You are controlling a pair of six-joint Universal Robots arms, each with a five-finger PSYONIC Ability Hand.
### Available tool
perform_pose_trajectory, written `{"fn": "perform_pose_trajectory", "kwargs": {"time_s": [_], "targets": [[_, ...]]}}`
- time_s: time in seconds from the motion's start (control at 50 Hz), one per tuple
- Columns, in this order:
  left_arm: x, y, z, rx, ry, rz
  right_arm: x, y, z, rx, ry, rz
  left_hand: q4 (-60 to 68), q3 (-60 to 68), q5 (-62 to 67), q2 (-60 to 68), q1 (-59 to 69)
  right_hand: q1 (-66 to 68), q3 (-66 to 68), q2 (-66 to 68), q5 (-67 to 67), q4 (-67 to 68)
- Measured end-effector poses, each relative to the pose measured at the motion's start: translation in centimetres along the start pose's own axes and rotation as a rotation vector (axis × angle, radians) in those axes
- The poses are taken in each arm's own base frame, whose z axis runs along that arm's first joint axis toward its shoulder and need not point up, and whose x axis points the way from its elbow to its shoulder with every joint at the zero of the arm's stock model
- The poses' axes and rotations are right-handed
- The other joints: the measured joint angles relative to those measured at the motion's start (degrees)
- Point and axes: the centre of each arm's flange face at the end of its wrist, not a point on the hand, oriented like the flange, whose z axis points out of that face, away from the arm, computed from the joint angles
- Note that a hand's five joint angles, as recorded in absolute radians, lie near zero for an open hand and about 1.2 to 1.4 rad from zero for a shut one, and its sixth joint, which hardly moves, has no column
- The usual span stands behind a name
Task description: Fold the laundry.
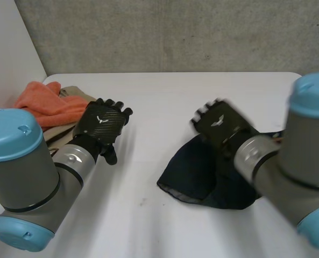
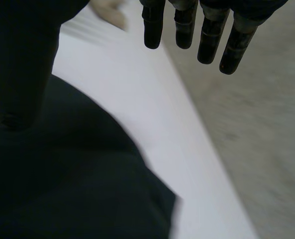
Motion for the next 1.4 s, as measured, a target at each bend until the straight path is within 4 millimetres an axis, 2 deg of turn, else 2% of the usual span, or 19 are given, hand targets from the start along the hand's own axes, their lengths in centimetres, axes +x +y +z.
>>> {"fn": "perform_pose_trajectory", "kwargs": {"time_s": [0.04, 0.06, 0.08, 0.24, 0.48, 0.74, 0.8, 0.82, 0.88, 0.92, 0.98, 1.08, 1.1, 1.18, 1.26, 1.3, 1.32, 1.36, 1.4], "targets": [[0.0, 0.0, 0.0, 0.000, 0.000, 0.000, 0.0, 0.0, 0.0, 0.000, 0.000, 0.000, 0.0, 0.0, 0.0, 0.0, 0.0, 0.0, 0.0, 0.0, 0.0, 0.0], [-0.1, -0.1, 0.0, 0.002, -0.002, 0.000, -2.9, -0.1, -0.1, -0.004, -0.100, 0.025, 0.0, 0.0, 0.0, 0.0, 0.0, 0.0, 0.0, 0.0, 0.0, 0.0], [-0.1, -0.1, 0.0, 0.002, -0.002, 0.000, -3.6, 0.0, 0.0, -0.007, -0.125, 0.036, 0.0, 0.0, 0.0, 0.0, 0.0, 0.0, 0.0, 0.0, 0.0, 0.0], [-0.1, -0.1, 0.0, 0.002, -0.004, -0.002, -7.3, 1.2, 2.5, 0.010, -0.234, 0.102, 0.0, 0.0, 0.0, 0.0, 0.0, 0.4, 0.7, 0.5, 0.5, 0.4], [-0.3, -0.3, -0.2, 0.007, -0.007, -0.017, -9.1, 2.1, 5.4, 0.064, -0.304, 0.029, 0.0, 0.0, 0.0, 0.0, 0.0, 10.3, 13.1, 12.3, 11.0, 12.0], [-0.6, 0.0, -0.2, -0.002, -0.011, -0.022, -10.0, 3.1, 6.3, 0.043, -0.323, -0.002, 0.0, 0.0, 0.0, 0.0, 0.0, 17.4, 21.6, 21.1, 18.7, 20.1], [-0.6, 0.0, -0.3, -0.001, -0.012, -0.022, -10.0, 3.1, 6.4, 0.042, -0.323, -0.001, -0.2, 0.0, 0.0, -0.1, 0.0, 25.5, 30.3, 31.0, 27.2, 28.9], [-0.6, 0.0, -0.3, 0.000, -0.012, -0.022, -10.0, 3.1, 6.4, 0.042, -0.322, -0.001, -0.2, 0.0, 0.0, -0.1, 0.0, 38.8, 48.3, 48.4, 44.4, 46.7], [-0.6, -0.1, -0.3, 0.001, -0.013, -0.022, -9.9, 3.0, 6.5, 0.045, -0.320, 0.000, -0.2, 0.0, 0.0, -0.1, 0.0, 38.8, 48.3, 48.4, 44.4, 46.7], [-0.7, -0.2, -0.3, 0.007, -0.016, -0.022, -9.6, 2.7, 6.6, 0.056, -0.308, 0.003, -0.2, 0.0, 0.0, -0.1, 0.0, 44.1, 53.9, 54.6, 51.7, 54.3], [-0.8, -0.4, -0.4, 0.010, -0.018, -0.022, -9.4, 2.4, 6.7, 0.065, -0.301, 0.006, -0.2, 0.0, 0.0, -0.1, 0.0, 44.1, 53.9, 54.6, 51.7, 54.3], [-1.5, -0.8, -0.4, 0.024, -0.040, -0.024, -7.9, 0.5, 7.0, 0.122, -0.254, 0.031, -0.3, 0.0, 0.0, -0.1, 0.0, 44.8, 53.9, 54.6, 51.7, 54.6], [-1.9, -1.0, -0.4, 0.030, -0.053, -0.025, -6.7, -0.9, 7.2, 0.168, -0.217, 0.057, -0.3, 0.0, 0.0, -0.1, 0.0, 44.9, 53.9, 54.6, 51.7, 54.6], [-2.7, -1.2, -0.4, 0.039, -0.075, -0.027, -4.9, -3.1, 7.2, 0.240, -0.164, 0.106, -0.3, 0.0, 0.0, -0.1, 0.0, 44.9, 54.1, 54.6, 51.7, 54.6], [-3.5, -1.6, -0.4, 0.051, -0.102, -0.029, -1.9, -6.3, 6.7, 0.368, -0.072, 0.183, -0.5, -0.4, 0.0, -0.1, 0.0, 44.9, 55.5, 54.6, 51.7, 54.7], [-4.2, -1.9, -0.5, 0.062, -0.121, -0.030, 0.6, -8.6, 5.8, 0.472, -0.003, 0.241, -0.5, -0.6, 0.0, -0.2, 0.0, 45.0, 55.5, 54.6, 52.3, 54.8], [-4.6, -2.2, -0.5, 0.073, -0.136, -0.033, 2.8, -10.5, 4.7, 0.563, 0.054, 0.287, -0.6, -0.6, 0.0, -0.3, 0.0, 45.7, 55.5, 54.6, 53.3, 54.8], [-5.2, -2.7, -0.6, 0.089, -0.154, -0.038, 4.9, -12.0, 3.5, 0.636, 0.103, 0.317, -0.6, -0.6, 0.0, -0.4, 0.0, 46.0, 55.5, 54.6, 53.5, 54.8], [-5.4, -2.9, -0.6, 0.096, -0.161, -0.041, 5.4, -12.4, 3.1, 0.653, 0.116, 0.323, -0.6, -0.6, 0.0, -0.4, 0.0, 46.0, 55.5, 54.6, 53.5, 54.8]]}}
